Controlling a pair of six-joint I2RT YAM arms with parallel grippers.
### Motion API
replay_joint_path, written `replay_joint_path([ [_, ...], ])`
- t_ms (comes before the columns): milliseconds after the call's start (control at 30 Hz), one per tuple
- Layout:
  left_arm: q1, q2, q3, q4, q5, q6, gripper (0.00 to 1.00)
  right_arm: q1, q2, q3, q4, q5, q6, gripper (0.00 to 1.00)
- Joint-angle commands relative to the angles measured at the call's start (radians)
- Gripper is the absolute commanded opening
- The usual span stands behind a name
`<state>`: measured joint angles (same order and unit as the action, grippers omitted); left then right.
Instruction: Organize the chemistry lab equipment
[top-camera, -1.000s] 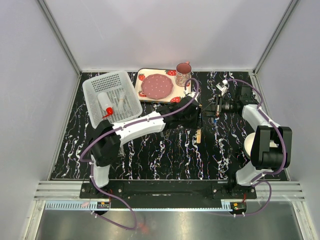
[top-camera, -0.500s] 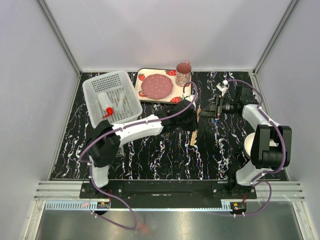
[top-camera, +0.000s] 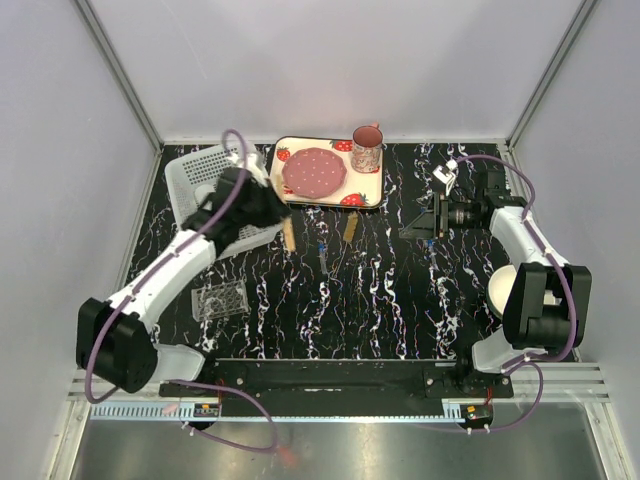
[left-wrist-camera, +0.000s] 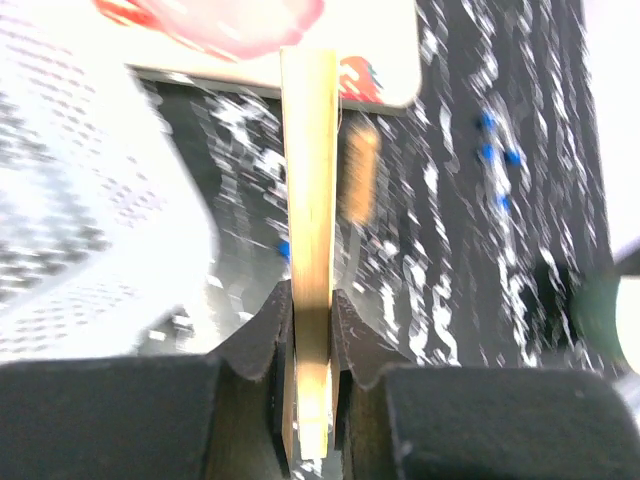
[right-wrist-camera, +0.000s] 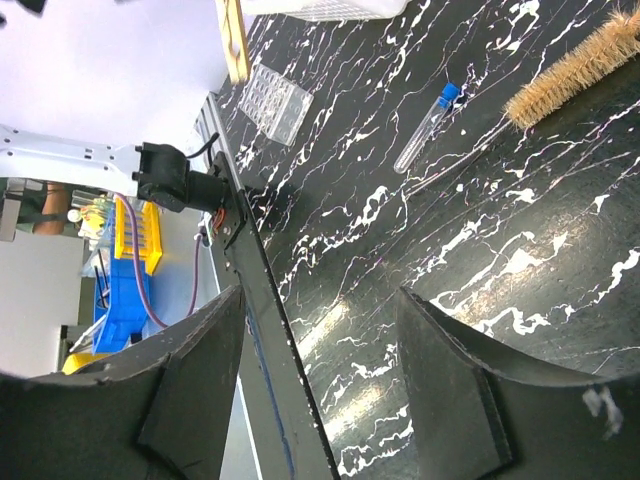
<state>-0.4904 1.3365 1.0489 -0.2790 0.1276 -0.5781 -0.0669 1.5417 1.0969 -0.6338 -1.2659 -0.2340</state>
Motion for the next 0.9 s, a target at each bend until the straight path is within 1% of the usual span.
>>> replay_joint_path([
  [0,0.224,-0.007,0.086,-0.135,0.104,0.133,0.08,0.003,-0.026,0.043,-0.061,0.020,-0.085,0.67],
  [100,0.326,0.059,0.175,-0.198,0.093,0.185,0.08,0.003,-0.019,0.044,-0.069,0.022,-0.094,0.67],
  [200,0.369,0.124,0.240,-0.226,0.054,0.227,0.08,0.003,-0.012,0.046,-0.076,0.022,-0.102,0.67],
  [400,0.398,0.248,0.339,-0.253,-0.003,0.280,0.08,0.003,0.005,0.050,-0.093,0.020,-0.120,0.67],
  [533,0.412,0.297,0.390,-0.269,-0.016,0.300,0.09,0.003,0.018,0.057,-0.109,0.023,-0.134,0.67],
  [867,0.432,0.354,0.415,-0.278,-0.019,0.320,0.11,0.003,0.043,0.069,-0.132,0.020,-0.154,0.67],
])
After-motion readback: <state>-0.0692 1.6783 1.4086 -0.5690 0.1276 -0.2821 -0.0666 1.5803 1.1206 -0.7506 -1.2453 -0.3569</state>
